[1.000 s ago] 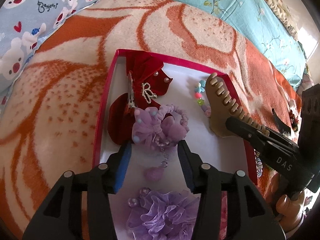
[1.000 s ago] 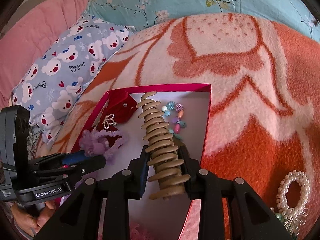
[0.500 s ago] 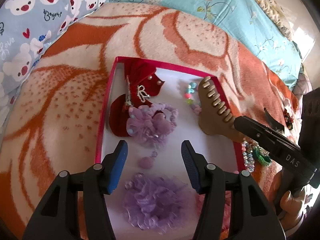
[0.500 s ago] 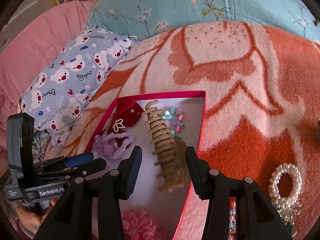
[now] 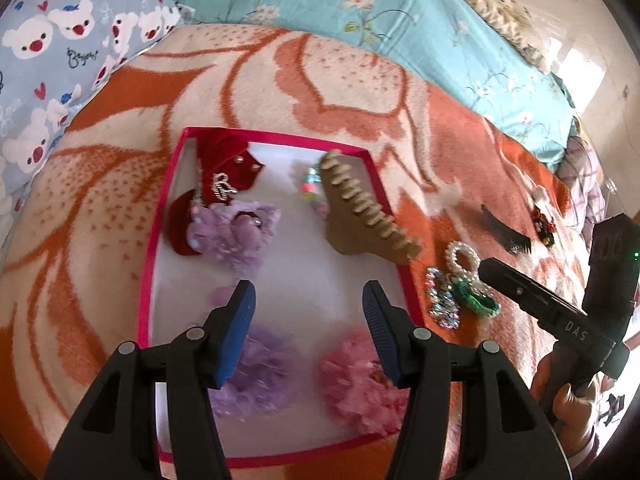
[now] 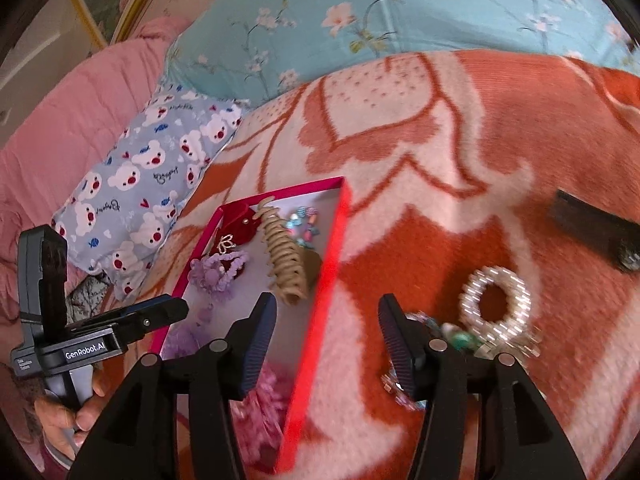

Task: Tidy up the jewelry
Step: 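Withdraw both tools from the box toward the remaining jewelry, then grasp the pearl bracelet with the left tool while the right tool grasps the black comb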

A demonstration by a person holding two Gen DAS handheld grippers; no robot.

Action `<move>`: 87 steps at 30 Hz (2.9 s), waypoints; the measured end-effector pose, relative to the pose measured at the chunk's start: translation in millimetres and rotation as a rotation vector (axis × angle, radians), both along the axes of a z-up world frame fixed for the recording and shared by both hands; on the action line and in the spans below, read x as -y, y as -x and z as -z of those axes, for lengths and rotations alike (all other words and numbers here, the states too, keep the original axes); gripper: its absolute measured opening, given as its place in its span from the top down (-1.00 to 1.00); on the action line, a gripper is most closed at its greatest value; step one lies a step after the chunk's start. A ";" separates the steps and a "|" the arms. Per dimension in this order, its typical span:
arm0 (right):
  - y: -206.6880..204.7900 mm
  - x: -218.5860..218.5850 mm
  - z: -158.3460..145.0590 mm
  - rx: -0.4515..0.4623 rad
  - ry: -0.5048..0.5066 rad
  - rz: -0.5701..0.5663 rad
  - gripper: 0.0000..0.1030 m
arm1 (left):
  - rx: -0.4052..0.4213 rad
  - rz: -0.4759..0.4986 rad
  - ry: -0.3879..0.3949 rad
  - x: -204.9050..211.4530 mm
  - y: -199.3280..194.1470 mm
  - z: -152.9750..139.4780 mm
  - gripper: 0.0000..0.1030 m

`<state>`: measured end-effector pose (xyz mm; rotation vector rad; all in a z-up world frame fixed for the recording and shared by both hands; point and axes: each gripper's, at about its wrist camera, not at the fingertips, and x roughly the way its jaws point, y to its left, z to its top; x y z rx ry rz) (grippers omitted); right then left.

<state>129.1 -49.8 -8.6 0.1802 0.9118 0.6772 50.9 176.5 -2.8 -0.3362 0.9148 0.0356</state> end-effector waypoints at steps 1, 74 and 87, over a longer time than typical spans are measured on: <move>1.7 6.4 -0.9 -0.001 -0.001 0.010 -0.07 | 0.000 0.008 0.000 4.4 0.7 -0.6 -0.06; -86.6 192.1 26.3 -0.081 -0.065 0.349 0.98 | -0.136 0.388 -0.007 204.3 -135.1 59.0 0.84; -44.5 190.6 8.9 -0.068 -0.174 0.341 0.98 | -0.046 0.364 0.016 183.5 -107.1 25.0 1.00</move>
